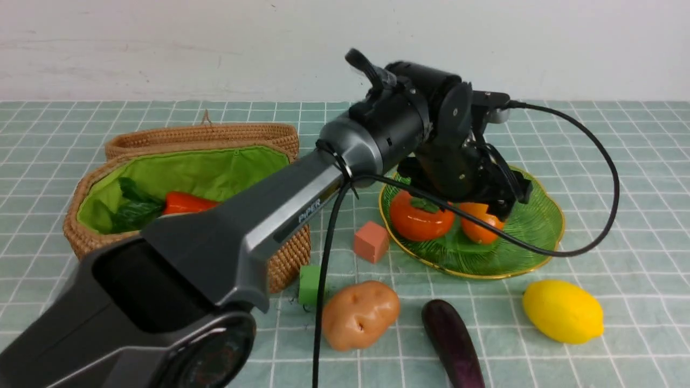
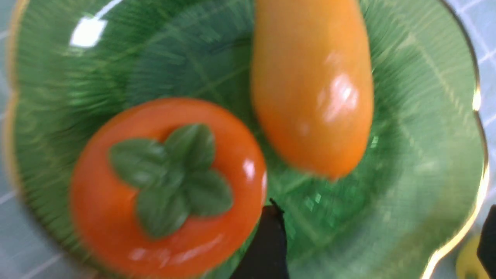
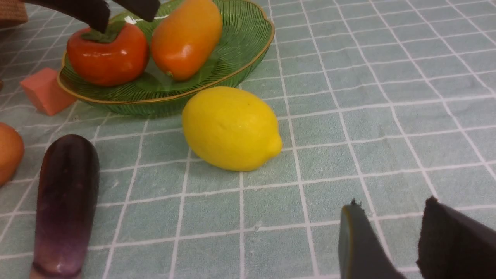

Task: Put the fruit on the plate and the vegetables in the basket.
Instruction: Grab the mango with your left arm and place it on the right plate, then grab a potato with your left arm and place it in the basket on the left

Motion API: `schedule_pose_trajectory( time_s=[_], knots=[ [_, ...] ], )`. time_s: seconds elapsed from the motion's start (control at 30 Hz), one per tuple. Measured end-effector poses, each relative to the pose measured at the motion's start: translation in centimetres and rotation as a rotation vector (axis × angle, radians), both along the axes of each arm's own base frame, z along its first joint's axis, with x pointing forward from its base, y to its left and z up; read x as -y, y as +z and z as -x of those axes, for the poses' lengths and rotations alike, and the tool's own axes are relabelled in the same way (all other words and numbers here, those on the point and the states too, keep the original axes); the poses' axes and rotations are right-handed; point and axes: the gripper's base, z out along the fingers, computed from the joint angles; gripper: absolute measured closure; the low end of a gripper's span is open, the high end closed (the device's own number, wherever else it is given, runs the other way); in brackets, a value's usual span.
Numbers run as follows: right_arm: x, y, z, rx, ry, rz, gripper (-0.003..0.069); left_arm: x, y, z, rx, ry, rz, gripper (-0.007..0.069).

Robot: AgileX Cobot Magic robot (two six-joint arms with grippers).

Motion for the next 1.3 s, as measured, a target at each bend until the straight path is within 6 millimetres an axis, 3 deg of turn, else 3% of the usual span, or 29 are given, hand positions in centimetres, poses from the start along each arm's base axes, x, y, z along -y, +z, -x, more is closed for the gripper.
schedule_pose_trajectory(
  time_s=[0.07,0.1,0.13,0.2,0.3,0.4,0.43,0.53,0.7,0.97,1.03,1.3],
  knots=[
    [0.0,0.0,0.0,0.000,0.000,0.000,0.0417,-1.6,3.0,1.2,-0.014,-0.037,-0.057,-0.0013],
    [0.0,0.0,0.0,0.000,0.000,0.000,0.0417,-1.8,3.3,1.3,-0.014,-0.037,-0.059,-0.0012],
    [0.0,0.0,0.0,0.000,0.000,0.000,0.0417,-3.1,6.0,2.2,-0.004,-0.050,-0.065,0.0001],
    [0.0,0.0,0.0,0.000,0.000,0.000,0.0417,-5.0,9.3,3.7,0.033,-0.069,-0.063,0.0020],
    [0.0,0.0,0.0,0.000,0.000,0.000,0.0417,-7.0,11.6,5.7,0.069,-0.115,-0.097,0.0036],
    [0.0,0.0,0.0,0.000,0.000,0.000,0.0417,-8.5,11.9,7.4,0.070,-0.170,-0.160,0.0041],
    [0.0,0.0,0.0,0.000,0.000,0.000,0.0417,-9.4,10.8,8.4,0.044,-0.218,-0.221,0.0041],
    [0.0,0.0,0.0,0.000,0.000,0.000,0.0417,-9.9,7.5,8.9,-0.018,-0.256,-0.299,0.0039],
    [0.0,0.0,0.0,0.000,0.000,0.000,0.0417,-8.9,1.3,7.5,-0.067,-0.260,-0.346,0.0028],
    [0.0,0.0,0.0,0.000,0.000,0.000,0.0417,-7.9,-5.1,5.8,-0.165,-0.233,-0.436,0.0028],
    [0.0,0.0,0.0,0.000,0.000,0.000,0.0417,-7.8,-6.0,5.6,-0.180,-0.228,-0.448,0.0028],
    [0.0,0.0,0.0,0.000,0.000,0.000,0.0417,-7.7,-5.8,5.5,-0.180,-0.253,-0.456,0.0060]
  ],
)
